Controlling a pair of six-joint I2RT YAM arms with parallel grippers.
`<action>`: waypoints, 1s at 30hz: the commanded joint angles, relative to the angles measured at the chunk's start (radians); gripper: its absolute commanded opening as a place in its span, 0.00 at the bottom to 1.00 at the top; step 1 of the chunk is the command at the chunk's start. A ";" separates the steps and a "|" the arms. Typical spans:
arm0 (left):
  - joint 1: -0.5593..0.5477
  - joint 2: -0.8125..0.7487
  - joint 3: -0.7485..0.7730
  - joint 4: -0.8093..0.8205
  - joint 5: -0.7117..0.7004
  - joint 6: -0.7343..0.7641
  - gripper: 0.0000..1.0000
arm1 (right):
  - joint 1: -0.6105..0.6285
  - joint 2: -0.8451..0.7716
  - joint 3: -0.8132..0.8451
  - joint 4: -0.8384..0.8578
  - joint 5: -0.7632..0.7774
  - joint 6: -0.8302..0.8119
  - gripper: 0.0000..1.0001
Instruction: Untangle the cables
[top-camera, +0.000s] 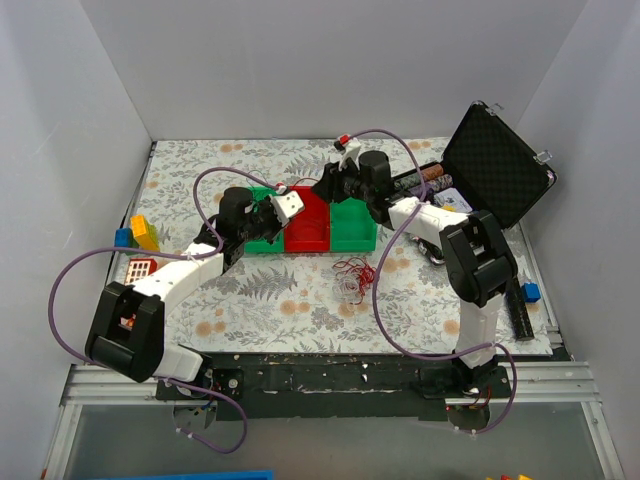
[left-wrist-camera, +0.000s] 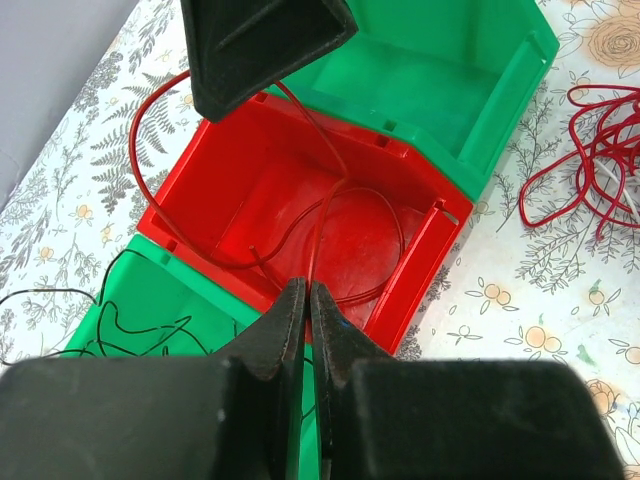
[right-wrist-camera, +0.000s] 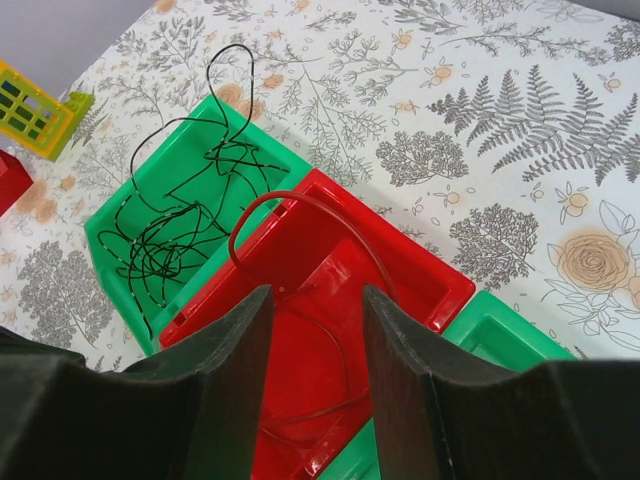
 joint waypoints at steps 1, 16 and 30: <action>0.000 -0.025 -0.010 0.006 0.008 0.009 0.00 | -0.005 0.015 0.042 0.039 -0.030 0.002 0.46; -0.002 -0.030 -0.036 0.037 -0.023 -0.014 0.00 | -0.002 -0.018 0.052 0.002 0.043 -0.060 0.45; 0.000 -0.022 -0.040 0.054 -0.018 -0.006 0.00 | -0.023 0.054 0.106 -0.050 0.031 -0.066 0.54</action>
